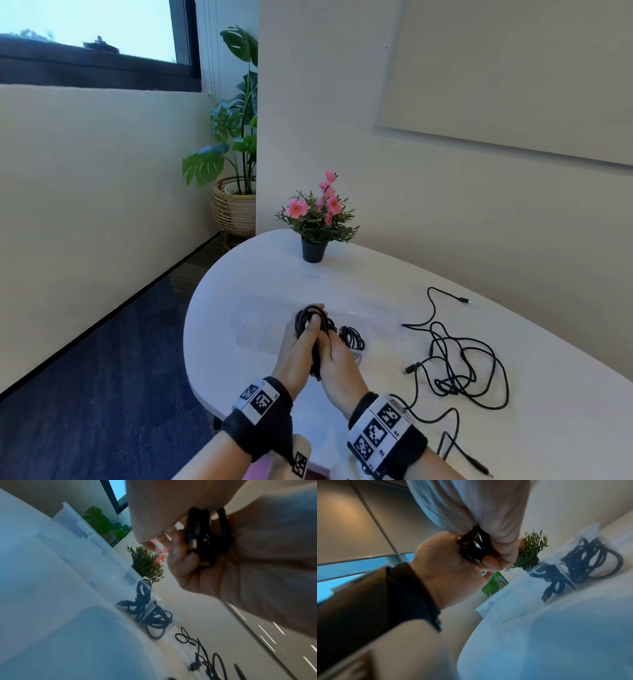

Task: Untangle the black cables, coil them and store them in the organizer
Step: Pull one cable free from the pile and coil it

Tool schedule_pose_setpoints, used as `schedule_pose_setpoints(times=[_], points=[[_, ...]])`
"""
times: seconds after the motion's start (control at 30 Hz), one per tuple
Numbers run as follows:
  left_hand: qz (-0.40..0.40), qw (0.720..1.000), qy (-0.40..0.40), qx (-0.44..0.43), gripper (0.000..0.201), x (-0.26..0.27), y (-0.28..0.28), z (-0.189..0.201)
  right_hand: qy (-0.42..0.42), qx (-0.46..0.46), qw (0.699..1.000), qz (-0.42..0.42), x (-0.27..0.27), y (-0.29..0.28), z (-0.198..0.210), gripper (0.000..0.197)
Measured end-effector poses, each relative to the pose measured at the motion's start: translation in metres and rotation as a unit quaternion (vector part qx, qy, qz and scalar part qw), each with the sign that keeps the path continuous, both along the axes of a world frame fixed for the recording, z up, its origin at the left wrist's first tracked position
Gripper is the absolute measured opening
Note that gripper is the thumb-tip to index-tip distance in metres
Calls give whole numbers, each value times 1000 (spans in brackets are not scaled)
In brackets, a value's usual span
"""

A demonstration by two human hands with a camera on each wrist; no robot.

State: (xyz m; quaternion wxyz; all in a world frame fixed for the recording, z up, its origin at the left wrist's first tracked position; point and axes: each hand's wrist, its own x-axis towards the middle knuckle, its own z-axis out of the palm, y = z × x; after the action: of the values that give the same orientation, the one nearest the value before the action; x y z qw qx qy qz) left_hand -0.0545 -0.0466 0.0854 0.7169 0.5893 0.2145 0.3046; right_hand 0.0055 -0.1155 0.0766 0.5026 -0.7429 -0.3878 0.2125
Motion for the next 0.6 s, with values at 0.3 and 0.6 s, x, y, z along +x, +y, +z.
schedule_pose_setpoints(times=[0.3,0.6], points=[[-33,979,142,145,23,-14,44,11,-161,-108,978,76,40,10,10,31],[-9,992,128,11,19,-16,54,11,-222,-62,969,88,43,16,5,29]])
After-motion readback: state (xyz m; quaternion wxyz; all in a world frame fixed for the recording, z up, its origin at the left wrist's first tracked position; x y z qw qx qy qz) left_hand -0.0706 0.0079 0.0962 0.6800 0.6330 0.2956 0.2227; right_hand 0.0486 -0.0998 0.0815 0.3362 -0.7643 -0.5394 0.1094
